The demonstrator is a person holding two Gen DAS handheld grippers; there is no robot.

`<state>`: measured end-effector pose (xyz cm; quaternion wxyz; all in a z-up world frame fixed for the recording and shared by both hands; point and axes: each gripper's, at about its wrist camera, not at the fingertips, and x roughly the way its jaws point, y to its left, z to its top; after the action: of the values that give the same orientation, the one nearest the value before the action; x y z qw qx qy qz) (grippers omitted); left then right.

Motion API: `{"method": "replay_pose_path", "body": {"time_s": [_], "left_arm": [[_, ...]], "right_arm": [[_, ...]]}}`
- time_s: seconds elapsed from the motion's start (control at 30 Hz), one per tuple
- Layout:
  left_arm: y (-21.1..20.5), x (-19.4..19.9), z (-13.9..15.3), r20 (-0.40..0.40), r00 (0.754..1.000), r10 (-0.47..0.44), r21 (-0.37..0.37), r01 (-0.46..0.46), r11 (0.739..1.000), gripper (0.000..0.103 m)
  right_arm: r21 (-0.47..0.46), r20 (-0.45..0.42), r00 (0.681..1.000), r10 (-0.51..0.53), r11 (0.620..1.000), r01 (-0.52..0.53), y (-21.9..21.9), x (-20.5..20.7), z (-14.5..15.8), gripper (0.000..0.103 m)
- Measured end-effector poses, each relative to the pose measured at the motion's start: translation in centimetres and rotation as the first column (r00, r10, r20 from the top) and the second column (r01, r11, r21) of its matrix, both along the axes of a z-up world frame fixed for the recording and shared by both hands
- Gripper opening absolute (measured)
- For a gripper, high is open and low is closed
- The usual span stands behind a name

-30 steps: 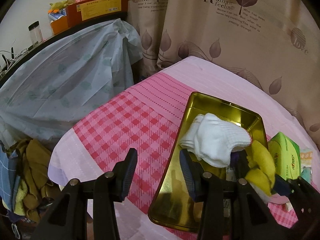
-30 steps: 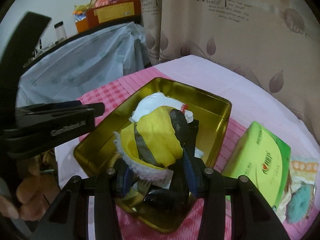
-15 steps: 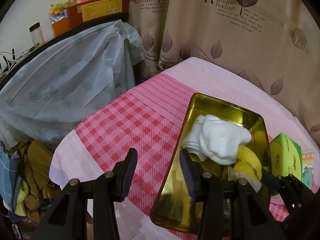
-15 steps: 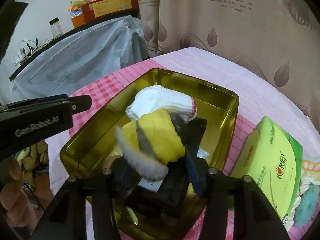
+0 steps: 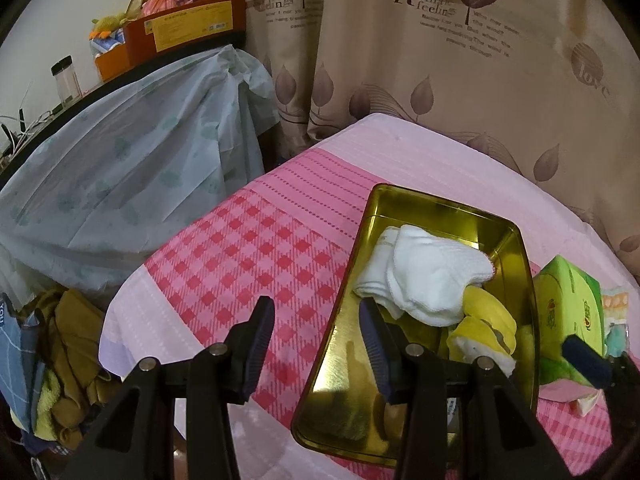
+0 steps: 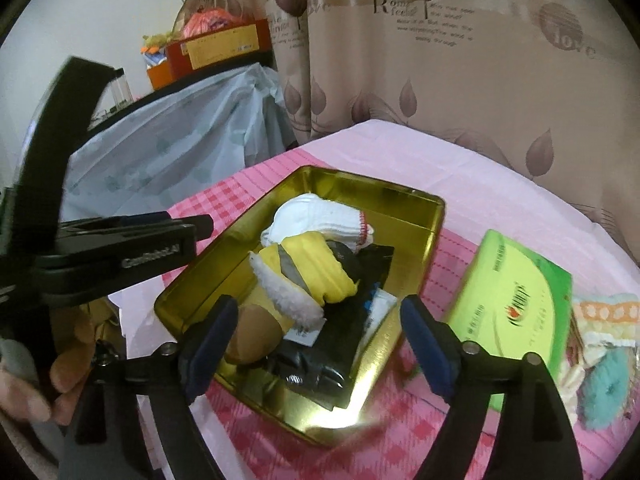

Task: Organize soft objects
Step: 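Grasp the clear packet of cotton swabs with the right tool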

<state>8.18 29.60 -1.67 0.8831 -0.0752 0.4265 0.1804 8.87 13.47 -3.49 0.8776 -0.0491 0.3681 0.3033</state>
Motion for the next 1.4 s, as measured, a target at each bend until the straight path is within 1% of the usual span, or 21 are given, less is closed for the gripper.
{"method": "replay_pose_path", "body": {"time_s": [0.2,0.3,0.4,0.5,0.57,0.63,0.83,1.0,1.07,1.17,1.23,1.3,1.4], "left_arm": [[-0.5,0.0,0.0,0.000,1.000,-0.014,0.022,0.014,1.000,0.045],[-0.6,0.1,0.0,-0.001,1.000,-0.021,0.025,0.021,0.999,0.045],[-0.6,0.1,0.0,-0.003,1.000,-0.022,0.026,0.022,0.999,0.045],[-0.7,0.1,-0.1,-0.005,1.000,-0.022,0.028,0.022,0.999,0.045],[-0.6,0.1,0.0,-0.004,1.000,-0.023,0.028,0.023,0.999,0.045],[-0.7,0.0,0.0,-0.003,1.000,-0.025,0.031,0.025,0.999,0.045],[-0.8,0.0,-0.1,-0.004,1.000,-0.030,0.045,0.031,0.999,0.045],[-0.8,-0.2,-0.1,-0.003,0.999,-0.034,0.053,0.034,0.998,0.045],[-1.0,-0.2,0.0,-0.001,0.999,-0.039,0.061,0.039,0.997,0.045],[-1.3,-0.1,0.1,-0.001,0.999,-0.047,0.077,0.047,0.996,0.045],[-1.4,-0.2,0.0,-0.005,0.999,-0.052,0.089,0.052,0.995,0.045],[-1.7,-0.1,-0.1,-0.007,0.998,-0.060,0.100,0.060,0.993,0.045],[-2.0,-0.1,-0.3,-0.007,0.998,-0.070,0.114,0.070,0.991,0.045]], "right_arm": [[0.031,0.027,0.999,-0.036,0.999,0.035,-2.4,-1.3,1.1,0.086],[0.044,0.037,0.997,-0.069,0.997,0.067,-4.4,-1.9,1.4,0.087],[0.033,0.045,0.991,-0.127,0.992,0.125,-7.4,-2.6,1.0,0.088],[0.027,0.033,0.981,-0.191,0.981,0.190,-10.5,-2.7,0.3,0.088],[0.018,0.025,0.969,-0.247,0.969,0.247,-13.0,-2.5,-0.1,0.088],[0.008,0.017,0.949,-0.314,0.950,0.314,-16.0,-2.4,-0.7,0.088],[-0.031,0.015,0.867,-0.498,0.866,0.498,-24.0,-2.0,-2.2,0.088],[-0.057,-0.016,0.808,-0.589,0.808,0.587,-29.0,-0.4,-3.4,0.088],[-0.061,-0.023,0.798,-0.602,0.798,0.600,-30.5,0.4,-4.0,0.088],[-0.073,-0.032,0.786,-0.618,0.785,0.615,-31.5,1.7,-4.6,0.088],[-0.076,-0.057,0.779,-0.625,0.780,0.621,-32.1,3.1,-5.3,0.088],[-0.085,-0.070,0.777,-0.626,0.779,0.621,-32.4,4.1,-5.8,0.087],[-0.108,-0.086,0.776,-0.625,0.780,0.617,-32.6,6.0,-6.6,0.084]]}}
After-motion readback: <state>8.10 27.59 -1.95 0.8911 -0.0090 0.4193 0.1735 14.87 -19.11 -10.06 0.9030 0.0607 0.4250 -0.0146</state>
